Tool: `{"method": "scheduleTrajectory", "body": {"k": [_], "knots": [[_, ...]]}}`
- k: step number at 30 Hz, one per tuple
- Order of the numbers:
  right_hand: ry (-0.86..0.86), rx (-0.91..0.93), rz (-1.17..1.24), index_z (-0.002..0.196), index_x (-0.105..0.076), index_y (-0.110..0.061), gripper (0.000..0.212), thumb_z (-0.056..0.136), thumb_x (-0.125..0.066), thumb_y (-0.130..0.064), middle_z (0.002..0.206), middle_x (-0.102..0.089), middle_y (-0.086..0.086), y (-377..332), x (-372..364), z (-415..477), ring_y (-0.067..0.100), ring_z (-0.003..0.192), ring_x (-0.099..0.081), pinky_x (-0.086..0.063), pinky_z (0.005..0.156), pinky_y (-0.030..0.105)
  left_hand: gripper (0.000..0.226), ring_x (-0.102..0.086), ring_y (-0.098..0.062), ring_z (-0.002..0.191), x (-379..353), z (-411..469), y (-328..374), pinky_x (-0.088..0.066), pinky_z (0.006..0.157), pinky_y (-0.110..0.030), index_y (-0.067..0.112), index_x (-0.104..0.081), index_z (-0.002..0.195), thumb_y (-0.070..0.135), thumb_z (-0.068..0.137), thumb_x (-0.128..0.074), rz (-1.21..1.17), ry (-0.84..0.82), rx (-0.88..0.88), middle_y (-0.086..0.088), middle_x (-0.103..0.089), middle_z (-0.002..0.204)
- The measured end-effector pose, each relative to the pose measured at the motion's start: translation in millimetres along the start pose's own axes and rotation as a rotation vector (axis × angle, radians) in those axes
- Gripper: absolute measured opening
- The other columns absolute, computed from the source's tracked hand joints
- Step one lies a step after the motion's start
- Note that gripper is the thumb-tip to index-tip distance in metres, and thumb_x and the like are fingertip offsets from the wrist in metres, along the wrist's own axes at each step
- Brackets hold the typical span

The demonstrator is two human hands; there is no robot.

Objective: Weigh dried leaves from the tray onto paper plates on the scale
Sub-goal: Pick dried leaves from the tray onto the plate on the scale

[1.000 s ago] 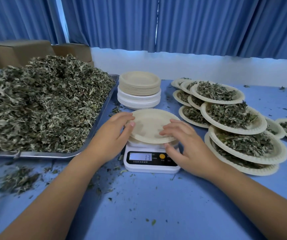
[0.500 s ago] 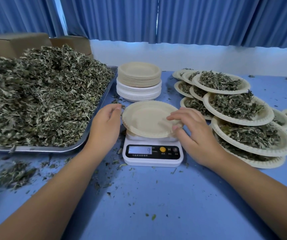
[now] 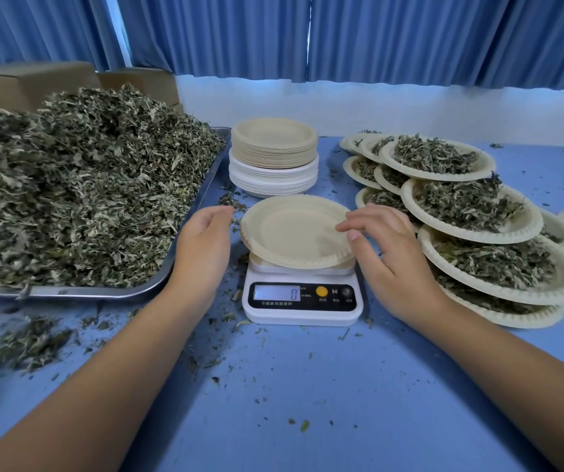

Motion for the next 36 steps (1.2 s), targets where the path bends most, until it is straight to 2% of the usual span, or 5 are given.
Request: {"method": "scheduleTrajectory", "body": {"k": [8,16,22,28,36], "knots": [[-0.059,0.025,-0.061,0.106,-0.069,-0.021,0.027,0.098,-0.044,-0.028,0.112,-0.056,-0.014,-1,-4,2,0.013,0.129,-0.035,-0.014,0.104,0.005,0.022,-0.058,-0.004,0.107,3,0,5,-0.043,0.100,-0.031,0.031,-0.065,0.098,0.026,0.093,-0.044,-0.042,0.026,-0.025,0.012,-0.065,0.109],[-0.148,0.041,-0.110,0.103,-0.068,-0.022,0.023,0.097,-0.047,-0.028,0.111,-0.061,-0.008,-28,-12,35,0.017,0.127,-0.034,-0.017,0.099,0.017,0.028,-0.058,-0.003,0.108,6,-6,16,-0.042,0.091,-0.021,0.031,-0.062,0.096,0.017,0.097,-0.038,-0.160,0.064,-0.005,0.012,-0.064,0.109],[-0.364,0.122,-0.140,0.102,-0.068,-0.022,0.016,0.094,-0.055,-0.027,0.107,-0.064,-0.005,-79,-69,87,0.014,0.111,-0.049,-0.028,0.089,0.020,0.027,-0.062,-0.006,0.106,9,-4,18,-0.047,0.089,-0.016,0.013,-0.064,0.107,0.010,0.096,-0.040,-0.493,0.113,0.055,0.003,-0.067,0.107],[-0.485,0.250,-0.209,0.109,-0.066,-0.013,0.019,0.091,-0.059,-0.015,0.104,-0.068,0.001,-129,-140,137,0.016,0.097,-0.061,-0.038,0.075,0.020,0.034,-0.065,-0.009,0.096,-3,-9,3,-0.049,0.078,-0.018,0.014,-0.066,0.089,0.020,0.101,-0.035,-0.792,0.157,0.285,0.006,-0.071,0.085],[-1.003,0.288,-0.466,0.147,-0.033,-0.018,0.089,0.075,-0.078,-0.043,0.144,-0.046,0.005,-144,-228,150,0.026,0.125,-0.049,-0.041,0.094,0.031,0.047,-0.054,-0.006,0.111,-1,-4,-10,-0.036,0.097,-0.022,0.009,-0.061,0.122,0.038,0.102,-0.029,-0.818,0.235,0.382,0.004,-0.063,0.117]]}}
Point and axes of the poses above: each hand's wrist, its own z-axis towards the middle knuckle, its own x-axis out of the back of the hand, y = z × x, the point moved 6 cm from there along z, towards the middle knuckle
